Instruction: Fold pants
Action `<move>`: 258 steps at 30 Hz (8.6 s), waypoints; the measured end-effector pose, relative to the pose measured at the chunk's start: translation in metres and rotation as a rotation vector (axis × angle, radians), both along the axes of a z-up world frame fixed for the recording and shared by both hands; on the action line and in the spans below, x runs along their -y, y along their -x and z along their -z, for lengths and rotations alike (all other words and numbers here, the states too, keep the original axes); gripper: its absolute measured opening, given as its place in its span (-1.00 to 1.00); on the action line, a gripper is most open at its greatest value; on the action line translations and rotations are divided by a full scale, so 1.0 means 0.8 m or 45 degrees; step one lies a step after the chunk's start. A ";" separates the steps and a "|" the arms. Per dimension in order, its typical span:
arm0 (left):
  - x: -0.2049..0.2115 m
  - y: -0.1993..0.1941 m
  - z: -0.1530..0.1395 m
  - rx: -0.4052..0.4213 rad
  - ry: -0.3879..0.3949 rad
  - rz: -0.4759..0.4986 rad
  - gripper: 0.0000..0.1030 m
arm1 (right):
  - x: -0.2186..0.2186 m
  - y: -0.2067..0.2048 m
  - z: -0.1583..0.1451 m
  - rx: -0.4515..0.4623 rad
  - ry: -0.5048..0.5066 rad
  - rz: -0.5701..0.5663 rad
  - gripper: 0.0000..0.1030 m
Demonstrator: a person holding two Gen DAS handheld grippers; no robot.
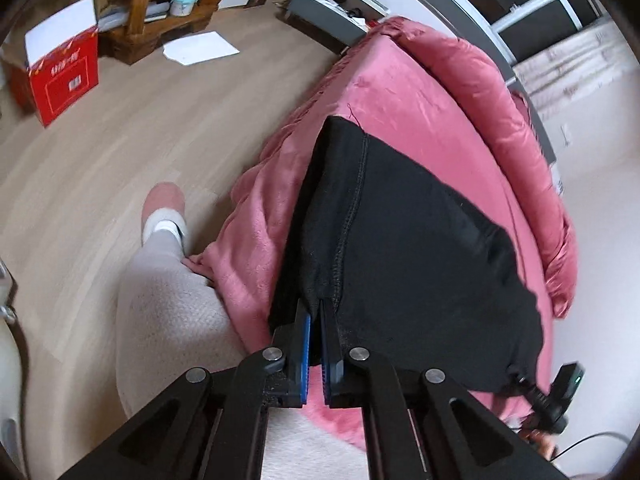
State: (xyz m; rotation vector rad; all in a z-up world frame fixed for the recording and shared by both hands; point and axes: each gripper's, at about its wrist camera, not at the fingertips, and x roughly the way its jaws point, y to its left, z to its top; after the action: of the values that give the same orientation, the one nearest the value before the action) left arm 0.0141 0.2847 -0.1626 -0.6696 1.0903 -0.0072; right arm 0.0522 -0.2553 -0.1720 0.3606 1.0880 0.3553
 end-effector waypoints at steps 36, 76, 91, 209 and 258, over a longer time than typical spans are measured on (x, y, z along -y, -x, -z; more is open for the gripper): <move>0.287 -0.090 -0.024 0.238 -0.206 0.615 -0.46 | 0.356 0.015 -0.024 0.190 -0.254 0.958 -0.14; 0.331 -0.076 -0.008 0.242 -0.203 0.744 -0.46 | 0.341 0.130 -0.015 0.095 -0.306 1.110 -0.45; 0.368 -0.059 0.004 0.201 -0.260 0.920 -0.44 | 0.281 0.100 -0.013 -0.093 -0.085 0.864 -0.80; 0.272 -0.096 -0.016 0.184 -0.574 0.350 -0.34 | 0.429 0.130 0.002 0.204 -0.406 1.422 0.11; 0.252 -0.083 -0.010 0.131 -0.606 0.266 -0.04 | -0.034 -0.001 -0.192 0.595 -0.014 0.120 -0.60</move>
State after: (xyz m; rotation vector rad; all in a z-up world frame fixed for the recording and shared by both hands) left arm 0.0806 0.0834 -0.1544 -0.1253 1.0091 0.0367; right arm 0.0529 -0.2283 -0.0184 0.3167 0.6099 0.3402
